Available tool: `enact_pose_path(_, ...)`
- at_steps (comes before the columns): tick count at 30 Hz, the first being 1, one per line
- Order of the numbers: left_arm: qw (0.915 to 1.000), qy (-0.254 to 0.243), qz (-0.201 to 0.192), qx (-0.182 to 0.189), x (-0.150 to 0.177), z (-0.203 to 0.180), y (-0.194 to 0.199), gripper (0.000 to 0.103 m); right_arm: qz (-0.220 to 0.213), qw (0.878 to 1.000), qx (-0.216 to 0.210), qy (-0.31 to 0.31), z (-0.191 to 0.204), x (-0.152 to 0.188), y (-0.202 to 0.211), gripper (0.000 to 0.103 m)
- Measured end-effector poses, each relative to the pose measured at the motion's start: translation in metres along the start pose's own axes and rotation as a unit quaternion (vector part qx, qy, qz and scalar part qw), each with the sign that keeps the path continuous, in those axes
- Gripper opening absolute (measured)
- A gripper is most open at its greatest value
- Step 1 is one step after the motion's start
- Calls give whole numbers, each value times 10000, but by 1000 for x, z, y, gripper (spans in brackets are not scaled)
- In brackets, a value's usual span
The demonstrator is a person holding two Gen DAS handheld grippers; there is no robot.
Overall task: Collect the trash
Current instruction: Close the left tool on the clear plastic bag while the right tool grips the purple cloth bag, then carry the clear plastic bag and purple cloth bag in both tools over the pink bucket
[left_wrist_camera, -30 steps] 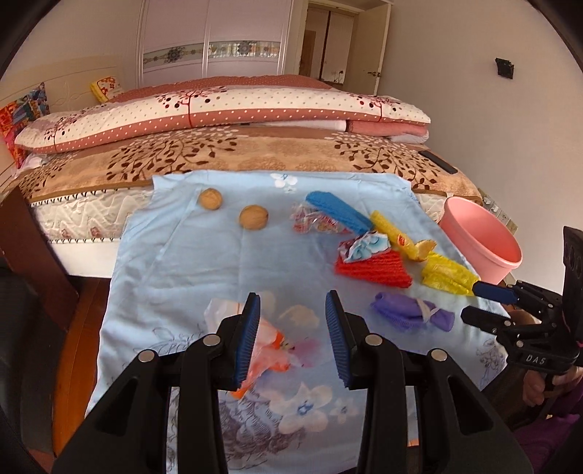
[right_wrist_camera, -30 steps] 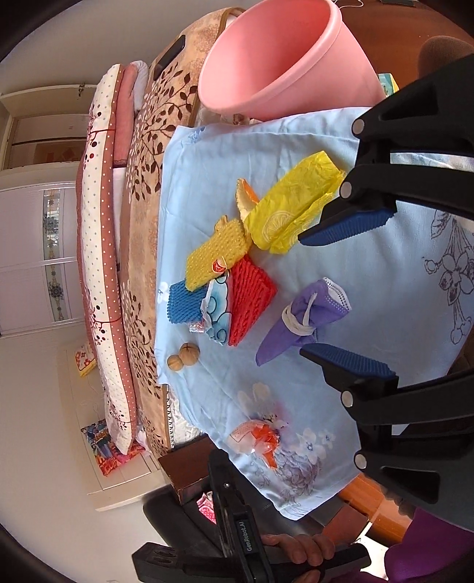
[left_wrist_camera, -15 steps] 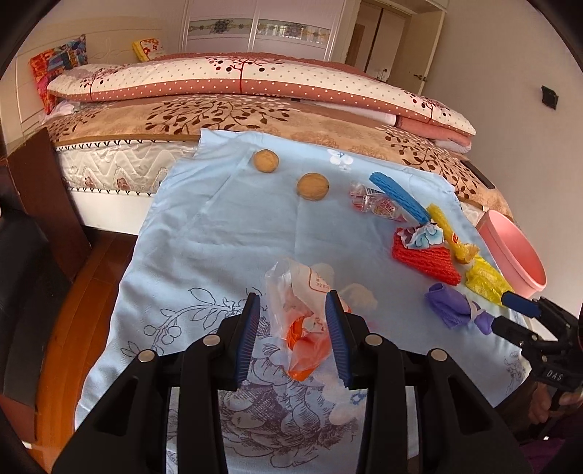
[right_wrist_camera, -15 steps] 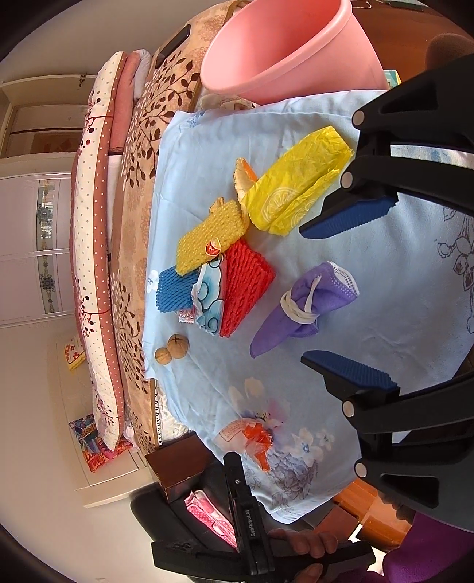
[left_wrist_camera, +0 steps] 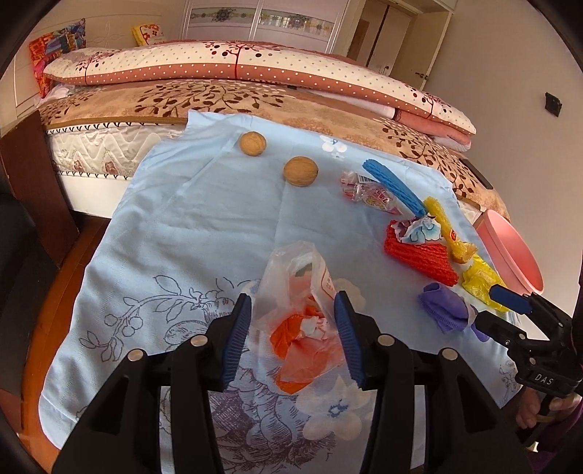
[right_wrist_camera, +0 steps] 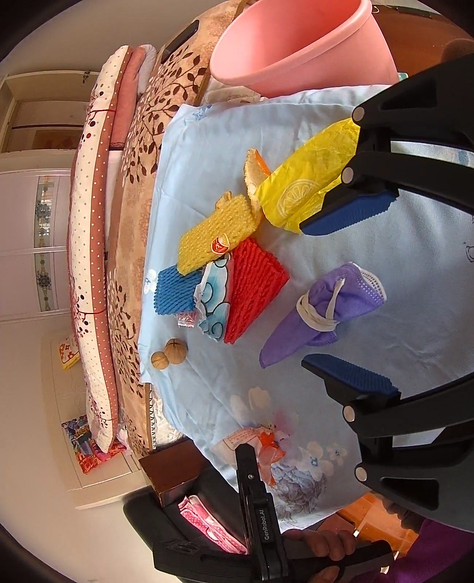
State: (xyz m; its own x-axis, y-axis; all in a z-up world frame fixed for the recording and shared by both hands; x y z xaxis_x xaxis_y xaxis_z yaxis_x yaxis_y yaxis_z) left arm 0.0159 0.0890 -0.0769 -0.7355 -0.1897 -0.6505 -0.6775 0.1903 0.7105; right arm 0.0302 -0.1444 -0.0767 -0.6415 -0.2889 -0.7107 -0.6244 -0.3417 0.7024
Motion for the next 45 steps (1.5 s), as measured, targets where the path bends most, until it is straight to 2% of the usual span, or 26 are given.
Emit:
enact_pose_path(9,9998,-149,-161,-6,1,-7,3,42,190,9998,27,-45,-4,10,-14,67)
enact_pose_path(10,9997,-184,-181,9,0,-9,3,36,209,9998,13,-47,-5,10,-15,67)
enact_pose_path(13,9994,-250,-236,25,-1,-12,6,31,240,9997,-35,-42,-4,12,-17,67)
enact_pose_path(15,9992,-286,-271,39,-2,-15,8,29,260,9996,-103,-17,-2,14,-17,61)
enact_pose_path(17,9990,-324,-303,39,-3,-16,10,28,265,9995,-193,14,1,15,-15,48)
enact_pose_path(24,9985,-369,-390,91,-5,-22,14,27,95,9997,-217,30,3,15,-4,38)
enact_pose_path(26,9983,-387,-422,118,-6,-24,16,27,-1,9998,-188,-56,0,12,3,26)
enact_pose_path(28,9979,-427,-469,162,-8,-28,18,27,-97,9997,-159,-156,-5,8,8,20)
enact_pose_path(36,9958,-644,-594,251,-12,-42,22,27,-353,9986,-48,-385,-21,2,24,18)
enact_pose_path(45,9919,-855,-769,535,-28,-69,24,27,-869,9923,355,-806,-54,-15,54,18)
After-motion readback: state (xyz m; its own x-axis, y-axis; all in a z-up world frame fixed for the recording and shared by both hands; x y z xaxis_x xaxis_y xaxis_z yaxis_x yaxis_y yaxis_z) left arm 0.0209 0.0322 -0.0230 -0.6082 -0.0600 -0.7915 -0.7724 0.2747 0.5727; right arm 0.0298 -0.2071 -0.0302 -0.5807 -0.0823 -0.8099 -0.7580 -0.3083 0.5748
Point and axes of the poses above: each gripper's, at about its wrist camera, not at the fingertips, and y roughly against the way its jaws point, z to its left, x to its underside, the point moved 4 cm from there along -y, roughly the way its jaws point, and after that the axes turned 4 degrees about x, right-handed, at the moved point
